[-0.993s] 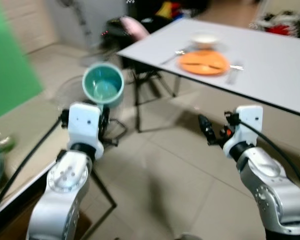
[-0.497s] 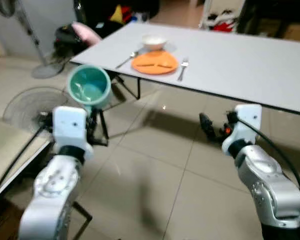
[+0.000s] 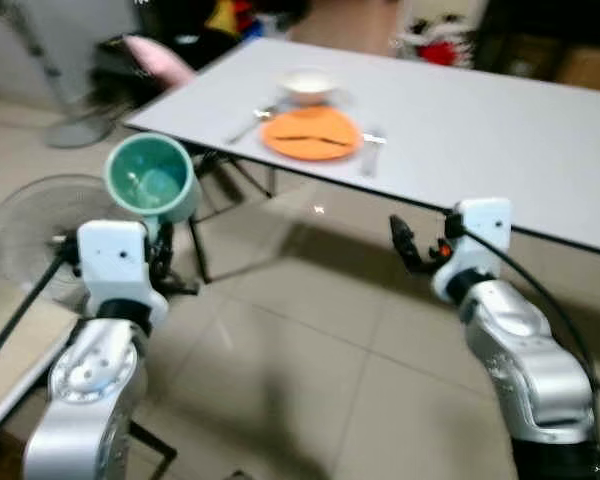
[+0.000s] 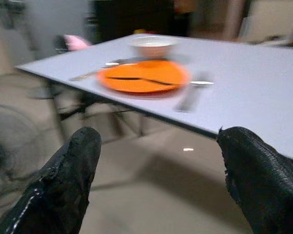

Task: Setting the table

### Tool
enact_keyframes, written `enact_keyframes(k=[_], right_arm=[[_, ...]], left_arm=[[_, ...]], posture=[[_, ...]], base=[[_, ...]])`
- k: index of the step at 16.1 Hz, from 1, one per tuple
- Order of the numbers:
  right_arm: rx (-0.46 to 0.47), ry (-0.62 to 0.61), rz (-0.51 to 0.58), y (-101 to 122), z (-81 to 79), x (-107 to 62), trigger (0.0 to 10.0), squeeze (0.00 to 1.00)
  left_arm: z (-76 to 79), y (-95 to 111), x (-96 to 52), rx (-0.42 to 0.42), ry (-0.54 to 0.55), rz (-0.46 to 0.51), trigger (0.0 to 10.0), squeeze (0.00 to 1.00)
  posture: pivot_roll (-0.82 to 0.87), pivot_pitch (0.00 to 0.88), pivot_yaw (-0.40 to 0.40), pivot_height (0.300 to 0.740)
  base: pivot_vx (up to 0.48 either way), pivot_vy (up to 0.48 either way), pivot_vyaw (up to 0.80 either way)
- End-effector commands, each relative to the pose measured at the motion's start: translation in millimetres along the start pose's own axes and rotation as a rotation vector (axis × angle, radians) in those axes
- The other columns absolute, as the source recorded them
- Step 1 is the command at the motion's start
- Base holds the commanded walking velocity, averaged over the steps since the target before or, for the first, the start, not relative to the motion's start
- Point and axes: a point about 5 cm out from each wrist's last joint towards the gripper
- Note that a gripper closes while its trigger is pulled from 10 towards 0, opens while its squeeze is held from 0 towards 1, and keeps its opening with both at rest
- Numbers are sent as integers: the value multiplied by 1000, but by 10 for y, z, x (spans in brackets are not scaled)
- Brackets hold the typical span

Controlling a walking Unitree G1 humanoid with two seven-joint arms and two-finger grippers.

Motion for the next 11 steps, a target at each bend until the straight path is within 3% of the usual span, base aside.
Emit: enact_keyframes(k=[1,6,11], right_arm=[[-17,2,25,49,34,8,10000,0],[-10,7,22,45,27,37,10000,0],[-30,24,35,79,34,70,10000,0]], left_arm=[[35,51,22,-4,-18,23,10000,0],[35,78,59,6,-33,33,10000,0],[54,91,109,6,-49,35,10000,0]], posture=[[-67,0,25,740],[-66,0,31,740],[-69,0,30,740]], base=[[416,0,0],[414,0,0],[414,0,-800]])
Point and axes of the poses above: a point about 5 cm out from each wrist's last joint towards the gripper, its own x axis pointing out of the wrist towards the gripper, its own y axis along the axis of the wrist's last joint, z = x × y, and after that the axes turned 10 degrees about -x, right-handed
